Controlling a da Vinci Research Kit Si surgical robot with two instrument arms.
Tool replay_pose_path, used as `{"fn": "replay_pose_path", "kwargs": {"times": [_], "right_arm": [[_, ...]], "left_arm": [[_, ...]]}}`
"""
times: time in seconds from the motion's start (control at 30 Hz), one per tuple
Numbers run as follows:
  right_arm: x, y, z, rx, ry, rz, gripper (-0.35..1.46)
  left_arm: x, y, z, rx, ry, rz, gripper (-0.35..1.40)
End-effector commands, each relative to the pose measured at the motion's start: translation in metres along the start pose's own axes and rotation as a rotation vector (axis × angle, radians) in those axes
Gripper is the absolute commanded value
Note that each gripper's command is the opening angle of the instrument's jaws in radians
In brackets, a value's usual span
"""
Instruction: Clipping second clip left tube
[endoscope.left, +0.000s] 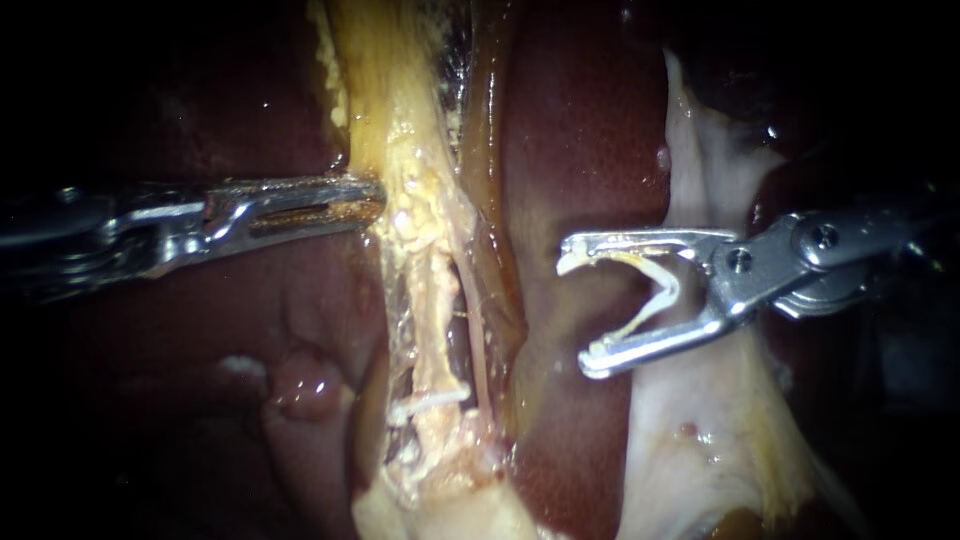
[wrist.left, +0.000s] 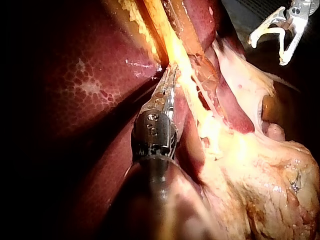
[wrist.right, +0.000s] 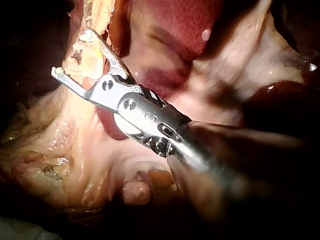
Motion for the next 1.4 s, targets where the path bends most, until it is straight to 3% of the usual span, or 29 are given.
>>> {"fn": "replay_pose_path", "kwargs": {"times": [0.03,0.13,0.23,0.33,0.47,0.63,0.77,0.97,1.13,1.4], "right_arm": [[0.0,0.0,0.0,0.0,-0.001,0.0,0.6],[-0.0002,-0.0002,0.0001,0.006,0.0,-0.002,0.6],[-0.0008,-0.0004,0.0005,0.025,0.004,0.059,0.6],[-0.0019,-0.0009,0.0017,0.054,0.002,0.115,0.59],[-0.0042,-0.0017,0.005,0.094,-0.059,0.189,0.59],[-0.0079,-0.002,0.0098,0.121,-0.082,0.242,0.59],[-0.0107,-0.0011,0.0126,0.116,-0.107,0.269,0.58],[-0.0131,0.0014,0.013,0.078,-0.119,0.279,0.58],[-0.0139,0.003,0.0125,0.041,-0.124,0.281,0.58],[-0.0146,0.0044,0.0137,0.02,-0.132,0.283,0.58]], "left_arm": [[0.0,-0.0001,-0.0001,0.0,0.0,0.0,-0.35],[-0.0004,-0.0002,-0.0006,0.002,0.002,-0.002,-0.35],[-0.0017,-0.0006,-0.0021,0.012,0.004,-0.009,-0.35],[-0.0033,-0.001,-0.0039,0.017,-0.018,-0.018,-0.35],[-0.0054,-0.0018,-0.0066,0.014,-0.056,-0.003,-0.35],[-0.0066,-0.0028,-0.0082,0.017,-0.079,-0.001,-0.35],[-0.0066,-0.0033,-0.0084,0.014,-0.08,-0.002,-0.35],[-0.0067,-0.004,-0.0086,0.012,-0.087,0.009,-0.35],[-0.0068,-0.0046,-0.0088,0.011,-0.09,0.007,-0.35],[-0.007,-0.005,-0.009,0.01,-0.093,0.011,-0.35]]}}
